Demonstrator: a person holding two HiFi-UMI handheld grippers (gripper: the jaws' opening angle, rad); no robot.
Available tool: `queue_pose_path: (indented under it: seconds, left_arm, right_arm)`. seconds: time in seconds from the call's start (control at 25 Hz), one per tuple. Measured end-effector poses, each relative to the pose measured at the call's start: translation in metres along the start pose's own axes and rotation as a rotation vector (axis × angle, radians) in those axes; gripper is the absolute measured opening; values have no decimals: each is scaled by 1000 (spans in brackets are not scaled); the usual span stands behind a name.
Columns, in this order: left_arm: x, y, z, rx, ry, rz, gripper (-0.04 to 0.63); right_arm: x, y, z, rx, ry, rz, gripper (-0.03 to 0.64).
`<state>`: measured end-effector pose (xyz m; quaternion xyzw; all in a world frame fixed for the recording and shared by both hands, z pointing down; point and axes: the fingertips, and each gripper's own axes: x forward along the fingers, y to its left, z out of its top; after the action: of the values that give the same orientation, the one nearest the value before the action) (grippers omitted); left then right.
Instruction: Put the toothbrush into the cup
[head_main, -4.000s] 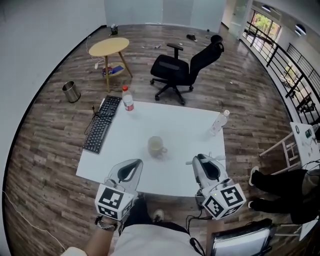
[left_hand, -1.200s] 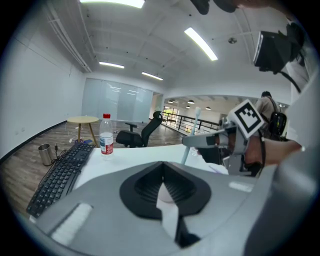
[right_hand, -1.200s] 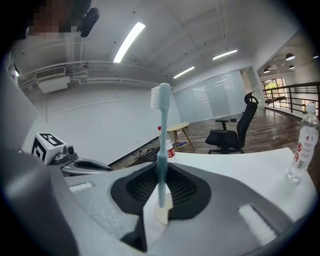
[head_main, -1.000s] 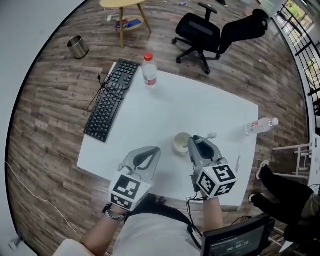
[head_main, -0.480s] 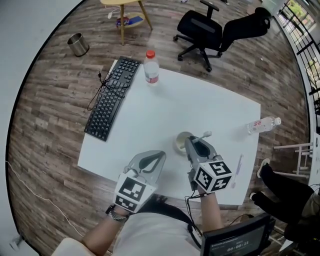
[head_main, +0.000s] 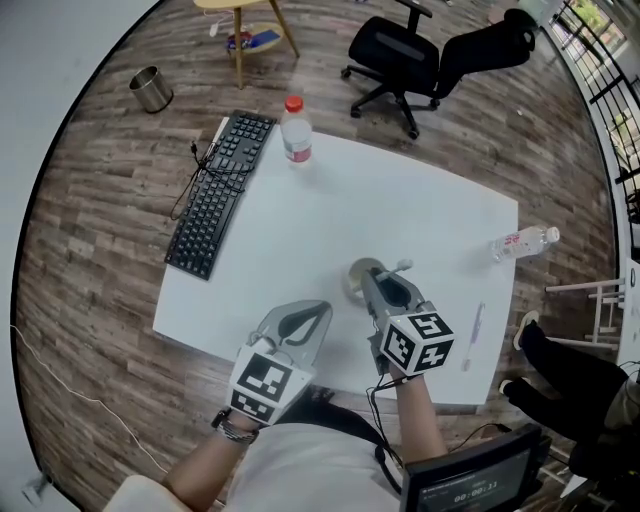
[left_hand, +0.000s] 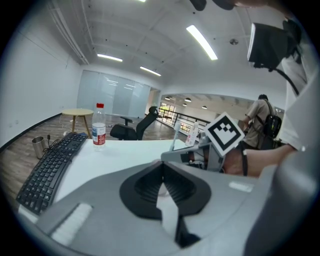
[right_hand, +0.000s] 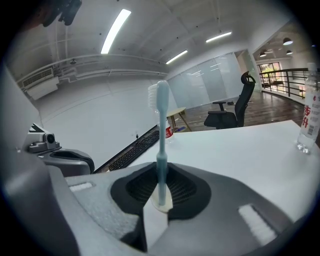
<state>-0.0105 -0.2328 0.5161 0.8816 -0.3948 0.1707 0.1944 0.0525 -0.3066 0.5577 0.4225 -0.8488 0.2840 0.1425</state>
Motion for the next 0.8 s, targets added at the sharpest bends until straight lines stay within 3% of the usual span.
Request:
queue_pose_path:
  seconds: [0.8]
  left_arm:
    - [-6,9,-8,-31,19,12,8]
  right_arm:
    - [7,-5,-19,-13,67,-33,57]
